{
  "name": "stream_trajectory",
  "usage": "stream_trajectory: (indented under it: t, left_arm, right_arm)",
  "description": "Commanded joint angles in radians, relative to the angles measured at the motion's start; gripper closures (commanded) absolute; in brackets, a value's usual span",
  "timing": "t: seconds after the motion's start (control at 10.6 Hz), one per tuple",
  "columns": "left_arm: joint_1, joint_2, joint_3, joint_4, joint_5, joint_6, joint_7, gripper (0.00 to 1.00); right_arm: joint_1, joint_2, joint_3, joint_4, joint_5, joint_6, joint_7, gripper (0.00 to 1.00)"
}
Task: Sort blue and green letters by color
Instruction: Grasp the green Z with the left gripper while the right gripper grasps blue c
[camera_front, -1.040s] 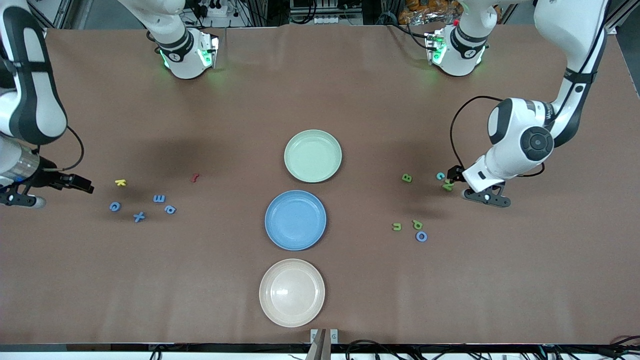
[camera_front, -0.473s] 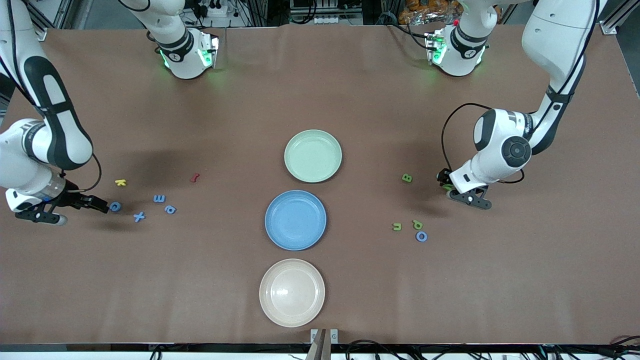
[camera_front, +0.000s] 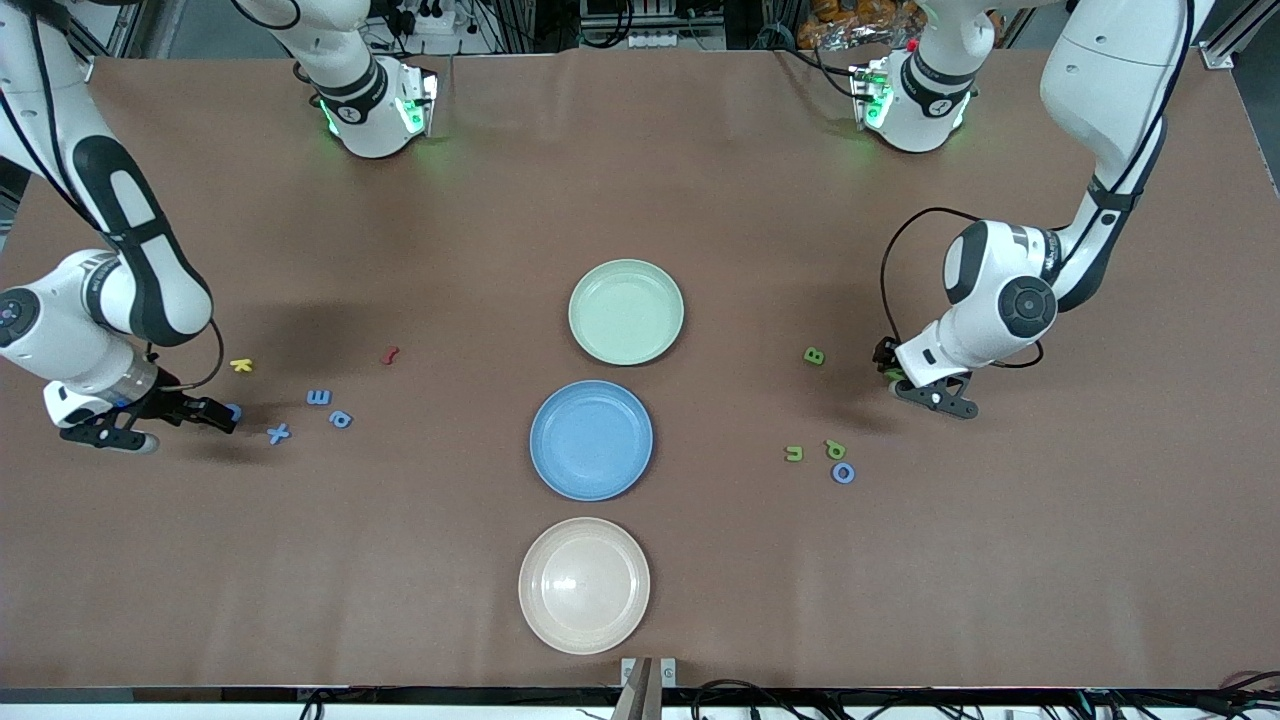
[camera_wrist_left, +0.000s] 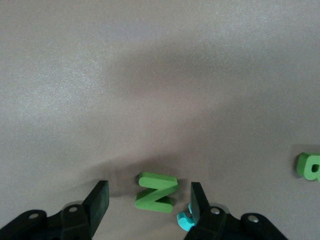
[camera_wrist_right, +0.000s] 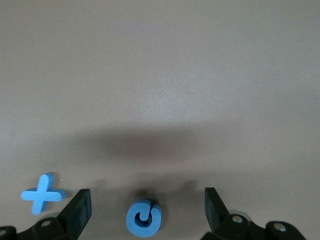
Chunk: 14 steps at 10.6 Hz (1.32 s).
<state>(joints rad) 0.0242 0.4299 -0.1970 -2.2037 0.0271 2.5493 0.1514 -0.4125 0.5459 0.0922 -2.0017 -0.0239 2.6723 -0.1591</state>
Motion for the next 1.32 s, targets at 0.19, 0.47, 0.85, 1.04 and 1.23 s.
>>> stream_trajectory:
  t: [0.19, 0.47, 0.85, 1.04, 1.23]
  left_arm:
    - [0.005, 0.018, -0.002, -0.001, 0.025, 0.009, 0.008, 0.3]
    - [0.003, 0.023, -0.001, -0.001, 0.025, 0.009, 0.026, 0.43]
    - [0.009, 0.023, -0.002, 0.002, 0.025, 0.009, 0.027, 1.0]
    - [0.003, 0.007, -0.004, 0.018, 0.023, 0.006, 0.011, 1.0]
    - [0.002, -0.017, -0.028, 0.057, 0.019, -0.02, -0.013, 1.0]
  right_arm:
    - [0.0, 0.005, 0.001, -0.08, -0.014, 0.063, 0.004, 0.0]
    - [0.0, 0.002, -0.006, -0.094, -0.014, 0.064, 0.004, 0.0]
    - [0.001, 0.0, -0.022, -0.091, -0.021, 0.066, 0.004, 0.36]
    - [0.001, 0.003, -0.023, -0.091, -0.018, 0.086, 0.006, 0.42]
    - [0.006, 0.006, -0.025, -0.091, -0.016, 0.092, 0.007, 0.5]
